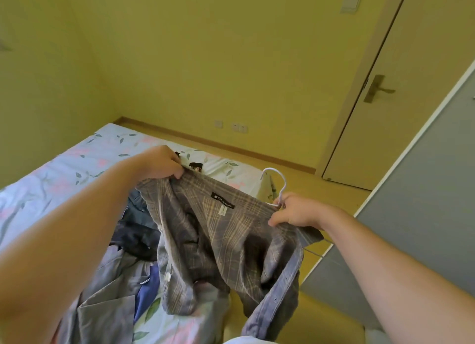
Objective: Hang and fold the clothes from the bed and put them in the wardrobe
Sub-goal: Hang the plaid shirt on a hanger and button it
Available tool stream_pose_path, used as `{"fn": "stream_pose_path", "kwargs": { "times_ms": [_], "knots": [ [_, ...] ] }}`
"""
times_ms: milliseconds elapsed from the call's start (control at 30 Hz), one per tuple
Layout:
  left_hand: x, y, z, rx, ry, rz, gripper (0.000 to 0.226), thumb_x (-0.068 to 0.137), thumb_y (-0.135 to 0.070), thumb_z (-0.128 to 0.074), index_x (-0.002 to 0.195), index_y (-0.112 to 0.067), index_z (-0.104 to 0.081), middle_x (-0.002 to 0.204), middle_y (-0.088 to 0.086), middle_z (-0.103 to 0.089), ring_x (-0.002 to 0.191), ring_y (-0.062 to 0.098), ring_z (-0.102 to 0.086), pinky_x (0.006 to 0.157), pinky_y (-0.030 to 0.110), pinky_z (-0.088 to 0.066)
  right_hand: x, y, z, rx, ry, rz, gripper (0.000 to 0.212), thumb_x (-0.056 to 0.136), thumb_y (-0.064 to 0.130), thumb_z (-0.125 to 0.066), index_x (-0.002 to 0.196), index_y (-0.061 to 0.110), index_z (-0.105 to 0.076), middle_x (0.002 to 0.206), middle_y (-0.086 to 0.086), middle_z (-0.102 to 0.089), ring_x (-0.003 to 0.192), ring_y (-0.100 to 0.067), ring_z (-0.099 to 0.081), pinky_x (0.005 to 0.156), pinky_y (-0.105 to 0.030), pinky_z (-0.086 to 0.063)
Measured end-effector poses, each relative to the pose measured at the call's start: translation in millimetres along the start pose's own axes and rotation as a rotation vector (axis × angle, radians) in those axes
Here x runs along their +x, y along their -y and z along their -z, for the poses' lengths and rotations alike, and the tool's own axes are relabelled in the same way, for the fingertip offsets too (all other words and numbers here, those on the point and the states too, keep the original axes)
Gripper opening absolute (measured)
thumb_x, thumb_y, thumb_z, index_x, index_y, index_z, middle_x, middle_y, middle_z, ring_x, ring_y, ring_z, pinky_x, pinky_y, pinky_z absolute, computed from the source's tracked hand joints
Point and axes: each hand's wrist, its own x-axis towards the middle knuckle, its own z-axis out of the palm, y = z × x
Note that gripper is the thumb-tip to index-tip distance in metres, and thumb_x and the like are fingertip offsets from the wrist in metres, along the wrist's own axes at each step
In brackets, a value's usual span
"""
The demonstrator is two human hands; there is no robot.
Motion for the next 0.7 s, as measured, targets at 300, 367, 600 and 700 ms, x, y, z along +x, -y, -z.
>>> {"fn": "stream_pose_path", "kwargs": {
  "times_ms": [300, 367, 600, 700],
  "knots": [
    [-6, 12, -38, 0.491, 0.363, -0.179, 0.039, 0.070, -0.038, -0.085, 0.104, -0.025, -0.070, 0.092, -0.007, -0.069, 0.087, 0.014, -0.065, 0.084, 0.033, -0.056, 3, -5, 23, -0.029, -0.157, -0.018, 0.061, 0.098, 0.059, -0.051, 0.098, -0.001, -0.066, 0.100, -0.024, -0.062, 0.095, -0.036, -0.063, 0.070, -0.037, -0.043],
    [-1, 21, -54, 0.478, 0.213, -0.127, 0.030, 0.077, -0.038, -0.082, 0.100, -0.021, -0.073, 0.086, -0.005, -0.068, 0.082, 0.016, -0.064, 0.076, 0.029, -0.054, 2, -6, 26, -0.016, -0.181, -0.028, 0.061, 0.098, 0.060, -0.048, 0.095, 0.002, -0.063, 0.096, -0.026, -0.060, 0.087, -0.037, -0.061, 0.066, -0.034, -0.037],
    [-3, 50, -92, -1.000, 0.087, 0.414, 0.035, 0.079, -0.020, -0.085, 0.110, -0.008, -0.073, 0.095, 0.011, -0.078, 0.083, 0.024, -0.075, 0.073, 0.038, -0.060, -1, -11, 21, 0.146, -0.370, -0.070, 0.060, 0.101, 0.059, -0.045, 0.062, 0.013, -0.042, 0.049, 0.004, -0.034, 0.053, -0.019, -0.040, 0.054, -0.033, -0.025],
    [-2, 35, -109, -1.200, 0.095, 0.441, 0.036, 0.091, -0.022, -0.074, 0.120, -0.003, -0.064, 0.105, 0.018, -0.076, 0.094, 0.034, -0.075, 0.078, 0.046, -0.061, 2, -6, 16, 0.249, -0.526, -0.098, 0.062, 0.099, 0.057, -0.051, 0.058, 0.014, -0.034, 0.046, 0.004, -0.032, 0.049, -0.021, -0.040, 0.054, -0.034, -0.029]
  ]
}}
